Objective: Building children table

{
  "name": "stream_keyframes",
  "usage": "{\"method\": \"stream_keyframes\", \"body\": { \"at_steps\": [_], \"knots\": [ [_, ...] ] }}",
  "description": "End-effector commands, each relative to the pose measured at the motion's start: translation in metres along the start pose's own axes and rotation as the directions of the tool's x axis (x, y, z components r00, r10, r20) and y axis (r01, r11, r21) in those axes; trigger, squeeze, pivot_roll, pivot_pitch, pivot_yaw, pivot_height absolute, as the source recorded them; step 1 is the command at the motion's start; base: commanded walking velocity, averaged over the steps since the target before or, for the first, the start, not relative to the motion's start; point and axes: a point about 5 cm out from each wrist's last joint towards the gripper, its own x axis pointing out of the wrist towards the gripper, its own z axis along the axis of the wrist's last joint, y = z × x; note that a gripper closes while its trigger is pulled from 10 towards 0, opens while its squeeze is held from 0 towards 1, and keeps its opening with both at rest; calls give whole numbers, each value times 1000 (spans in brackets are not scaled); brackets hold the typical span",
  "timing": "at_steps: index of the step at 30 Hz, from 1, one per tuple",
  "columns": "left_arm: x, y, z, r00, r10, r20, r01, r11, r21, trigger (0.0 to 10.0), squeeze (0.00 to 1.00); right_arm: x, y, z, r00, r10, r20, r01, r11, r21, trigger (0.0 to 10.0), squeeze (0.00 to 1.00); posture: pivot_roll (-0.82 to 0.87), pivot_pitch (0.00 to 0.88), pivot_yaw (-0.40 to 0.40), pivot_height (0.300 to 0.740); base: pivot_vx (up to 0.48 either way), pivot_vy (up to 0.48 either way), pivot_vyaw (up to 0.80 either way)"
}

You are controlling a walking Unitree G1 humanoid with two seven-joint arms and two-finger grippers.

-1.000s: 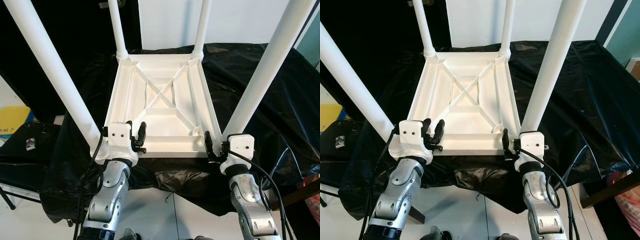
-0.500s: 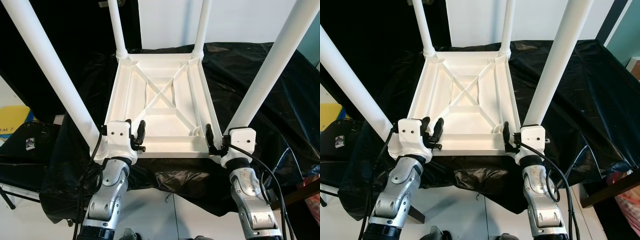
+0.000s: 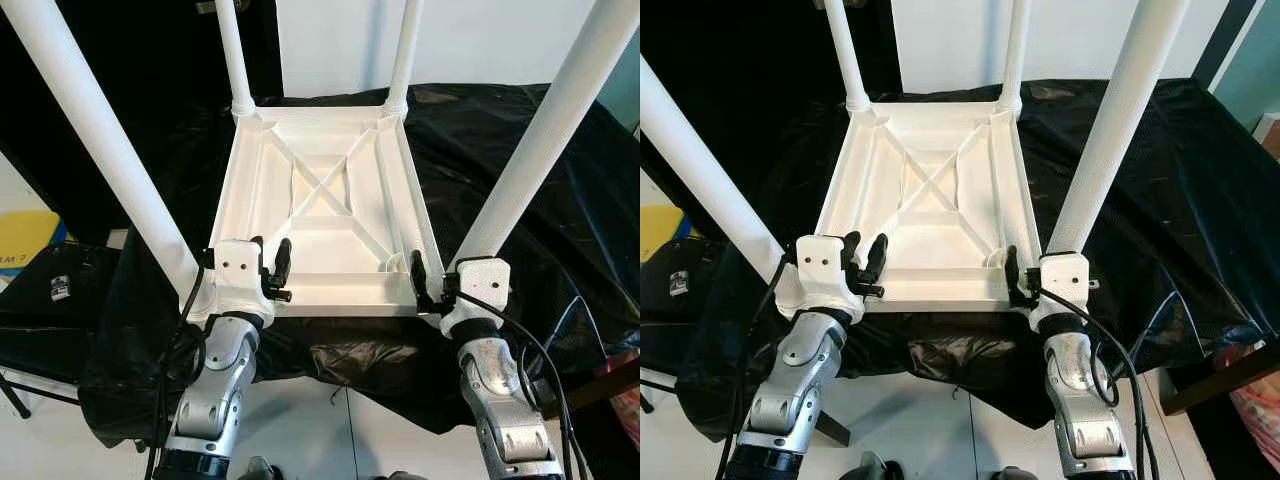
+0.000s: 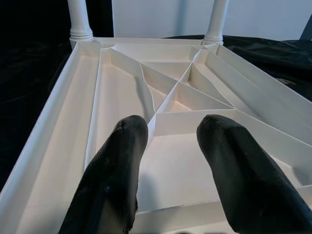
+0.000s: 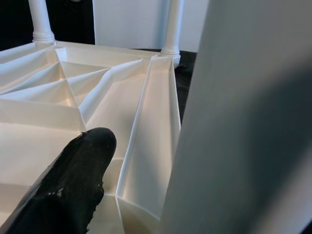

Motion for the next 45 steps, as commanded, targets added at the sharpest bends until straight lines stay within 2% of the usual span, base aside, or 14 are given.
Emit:
{"method": "stream_keyframes", "body": {
  "at_steps": [1,13,40,45],
  "knots": [
    [-2,-3,-1,999,-36,0,36,999,10,10000,0,-3,0,-1,1000,-3,2,3,1000,-8,10000,0,-27,116,15,740,0,0,0],
    [-3,-4,-2,999,-36,-1,36,999,-12,10000,0,-5,-1,-1,1000,4,-1,-4,1000,-16,10000,0,-29,118,11,740,0,0,0],
    [-5,-11,-2,997,-73,12,72,997,23,10000,0,-7,-3,-2,1000,24,-2,-24,999,-32,10000,0,-33,97,1,740,0,0,0],
    [-6,-11,-2,997,-75,11,75,997,23,10000,0,-8,-3,-2,1000,26,-3,-26,999,-34,10000,0,-34,93,1,740,0,-258,0]
  ]
}}
